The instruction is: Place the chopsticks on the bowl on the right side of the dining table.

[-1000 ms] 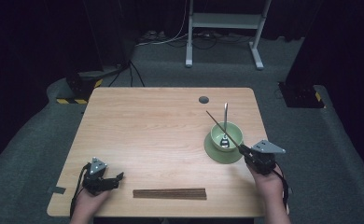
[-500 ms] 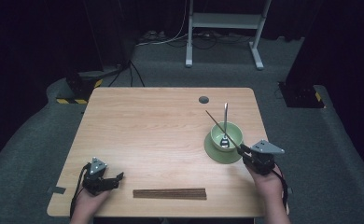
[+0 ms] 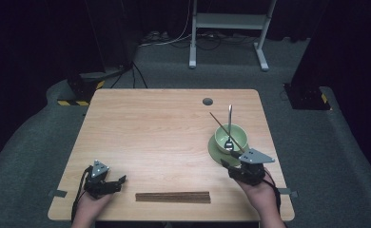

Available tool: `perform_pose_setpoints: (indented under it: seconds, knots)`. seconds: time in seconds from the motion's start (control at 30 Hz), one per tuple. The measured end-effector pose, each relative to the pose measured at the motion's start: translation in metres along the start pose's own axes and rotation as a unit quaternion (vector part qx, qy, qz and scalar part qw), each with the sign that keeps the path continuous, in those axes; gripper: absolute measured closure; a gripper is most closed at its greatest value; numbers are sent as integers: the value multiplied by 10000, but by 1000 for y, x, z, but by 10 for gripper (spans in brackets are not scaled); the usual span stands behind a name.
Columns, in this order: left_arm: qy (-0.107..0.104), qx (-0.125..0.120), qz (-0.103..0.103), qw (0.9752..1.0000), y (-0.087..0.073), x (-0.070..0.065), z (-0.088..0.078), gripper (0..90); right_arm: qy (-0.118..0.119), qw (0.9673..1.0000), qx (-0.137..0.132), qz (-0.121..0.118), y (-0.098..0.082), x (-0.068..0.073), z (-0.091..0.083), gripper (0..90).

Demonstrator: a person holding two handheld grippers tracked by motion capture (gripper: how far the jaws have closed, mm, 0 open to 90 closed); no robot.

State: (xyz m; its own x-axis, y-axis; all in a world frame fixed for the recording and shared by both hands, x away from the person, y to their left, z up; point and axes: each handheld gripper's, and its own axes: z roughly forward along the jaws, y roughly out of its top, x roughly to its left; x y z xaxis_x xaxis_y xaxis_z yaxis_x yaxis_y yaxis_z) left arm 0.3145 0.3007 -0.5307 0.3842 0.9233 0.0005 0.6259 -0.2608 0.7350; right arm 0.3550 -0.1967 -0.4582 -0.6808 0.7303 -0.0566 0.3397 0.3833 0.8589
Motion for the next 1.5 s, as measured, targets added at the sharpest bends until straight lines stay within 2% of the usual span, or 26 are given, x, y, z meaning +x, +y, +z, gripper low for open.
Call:
perform_pose_setpoints:
  seconds: [0.03,0.07,0.1,0.17,0.2,0.23,0.27,0.43,0.47,0.53,0.57,0.63,0.67,0.73,0.83,1.0,1.5]
  knots:
    - [2,1,0,10000,0,0,0,165,0,10000,0,0,0,0,0,487]
    - [5,1,-3,10000,0,0,0,163,198,9998,38,-32,-1,12,5,476]
    - [8,2,-4,10000,0,0,0,163,198,9998,38,-32,-1,12,5,476]
    - [8,1,-4,10000,0,0,0,163,375,9992,108,-94,-2,24,10,463]
    - [8,2,-4,10000,0,0,0,163,497,9983,206,-216,-3,36,17,456]
    - [10,1,-4,10000,0,0,0,163,497,9983,206,-216,-3,36,17,456]
    - [10,1,-4,10000,0,0,0,162,596,9977,246,-197,-4,41,21,455]
    - [10,1,-4,10000,0,0,0,163,1001,9932,481,-360,-9,66,42,448]
    - [12,1,-6,10000,0,0,0,162,1114,9914,553,-402,-10,73,48,448]
    - [14,2,-11,10000,0,0,0,162,1147,9907,585,-435,-11,77,50,449]
    - [15,2,-9,10000,0,0,0,162,1273,9886,662,-463,-14,83,55,450]
    - [16,2,-11,10000,0,0,0,161,1287,9882,677,-489,-15,85,56,452]
    - [16,2,-10,10000,0,0,0,161,1358,9866,737,-522,-16,90,59,454]
    - [16,2,-10,10000,0,0,0,161,1365,9863,755,-532,-17,91,60,457]
    - [16,3,-10,10000,0,0,0,161,1465,9839,836,-587,-19,96,64,464]
    - [15,2,-9,10000,0,0,0,161,1524,9819,913,-662,-21,100,68,489]
    - [15,2,-11,10000,0,0,0,162,1580,9803,1002,-626,-25,95,68,561]
